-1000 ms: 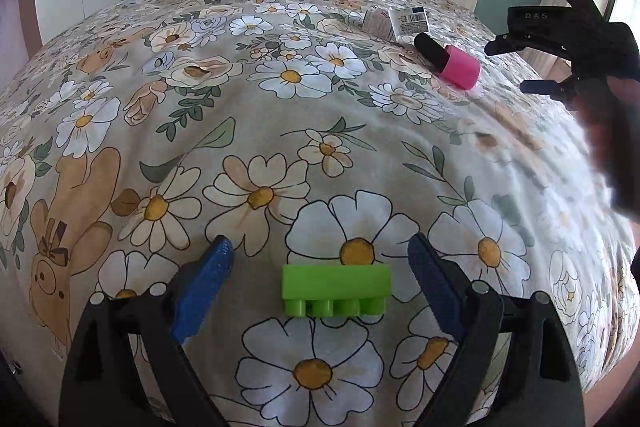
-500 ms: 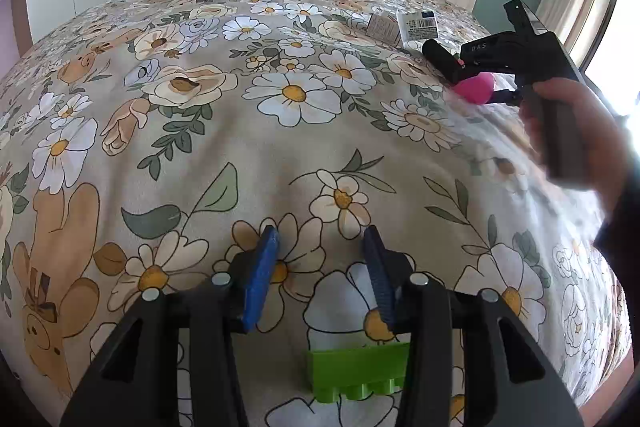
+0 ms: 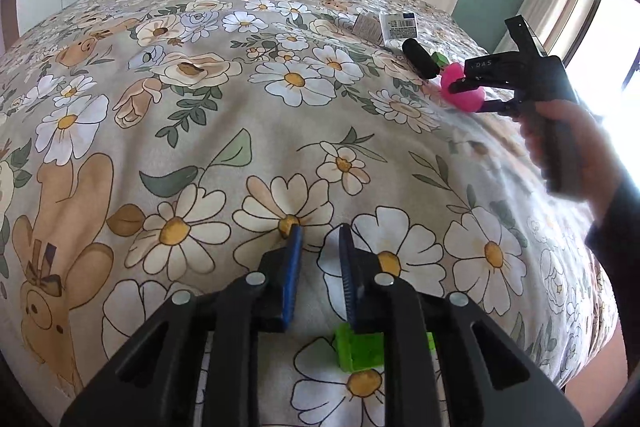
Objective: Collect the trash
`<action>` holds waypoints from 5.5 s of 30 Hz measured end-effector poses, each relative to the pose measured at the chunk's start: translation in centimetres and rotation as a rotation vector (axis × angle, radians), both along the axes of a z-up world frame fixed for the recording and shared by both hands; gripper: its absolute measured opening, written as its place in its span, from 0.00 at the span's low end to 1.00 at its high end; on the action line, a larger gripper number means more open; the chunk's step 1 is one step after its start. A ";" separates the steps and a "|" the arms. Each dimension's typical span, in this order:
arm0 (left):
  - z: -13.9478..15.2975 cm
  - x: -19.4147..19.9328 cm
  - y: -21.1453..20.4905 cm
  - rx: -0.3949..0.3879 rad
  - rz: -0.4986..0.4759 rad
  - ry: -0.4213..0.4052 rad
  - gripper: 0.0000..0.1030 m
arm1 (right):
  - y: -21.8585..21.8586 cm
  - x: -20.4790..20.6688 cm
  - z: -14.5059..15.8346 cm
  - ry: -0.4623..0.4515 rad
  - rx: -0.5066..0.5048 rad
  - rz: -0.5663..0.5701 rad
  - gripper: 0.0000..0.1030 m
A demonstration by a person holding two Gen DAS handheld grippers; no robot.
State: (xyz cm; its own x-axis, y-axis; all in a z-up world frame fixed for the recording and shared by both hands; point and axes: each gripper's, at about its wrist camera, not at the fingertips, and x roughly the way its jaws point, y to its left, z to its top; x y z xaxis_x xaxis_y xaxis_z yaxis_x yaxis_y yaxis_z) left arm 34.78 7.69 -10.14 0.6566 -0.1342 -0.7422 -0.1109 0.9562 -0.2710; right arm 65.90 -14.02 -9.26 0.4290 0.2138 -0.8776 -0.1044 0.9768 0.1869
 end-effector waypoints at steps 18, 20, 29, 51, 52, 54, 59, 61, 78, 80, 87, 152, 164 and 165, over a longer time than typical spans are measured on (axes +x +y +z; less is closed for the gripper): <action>0.1 -2.5 -3.7 0.056 -0.083 -0.012 0.45 | -0.3 -0.8 0.2 0.000 0.001 -0.009 0.54; -0.1 -2.7 -3.8 0.057 -0.074 -0.021 0.45 | -0.3 -0.9 0.3 -0.001 -0.002 -0.007 0.54; 1.4 -3.1 -3.5 0.065 -0.066 -0.032 0.44 | -1.5 -2.2 2.5 -0.044 0.007 -0.017 0.53; 6.2 -4.7 -3.1 0.091 -0.040 -0.081 0.44 | -2.2 -5.7 6.5 -0.031 -0.036 0.021 0.49; 6.1 -4.7 -3.0 0.088 -0.040 -0.077 0.44 | -2.0 -5.4 6.1 -0.018 -0.057 0.023 0.49; 5.8 -4.6 -3.0 0.091 -0.044 -0.072 0.44 | -1.7 -4.6 4.9 0.023 -0.094 0.028 0.49; 5.2 -4.1 -3.3 0.092 -0.058 -0.051 0.45 | -0.6 -3.0 0.5 0.149 -0.148 0.049 0.22; 5.2 -4.0 -3.2 0.090 -0.059 -0.050 0.45 | -0.5 -3.1 -0.5 0.165 -0.123 0.058 0.22; 8.3 -4.7 -3.1 0.106 -0.051 -0.094 0.45 | -3.1 -8.3 7.6 -0.039 -0.055 0.065 0.07; 9.5 -5.0 -3.3 0.119 -0.053 -0.116 0.45 | -3.4 -9.5 9.2 -0.069 -0.056 0.071 0.07; 14.4 -6.5 -4.0 0.172 -0.059 -0.200 0.45 | -4.2 -14.9 15.8 -0.190 -0.072 0.094 0.07; -2.4 -23.7 -7.7 0.254 -0.364 0.165 0.44 | -0.7 -54.3 -1.4 -0.015 -0.116 0.443 0.07; -10.7 -21.6 -8.8 0.218 -0.395 0.363 0.44 | 0.4 -52.9 -12.7 0.220 -0.110 0.437 0.07; -11.3 -21.4 -8.9 0.210 -0.395 0.379 0.44 | 0.5 -52.7 -13.6 0.239 -0.109 0.436 0.07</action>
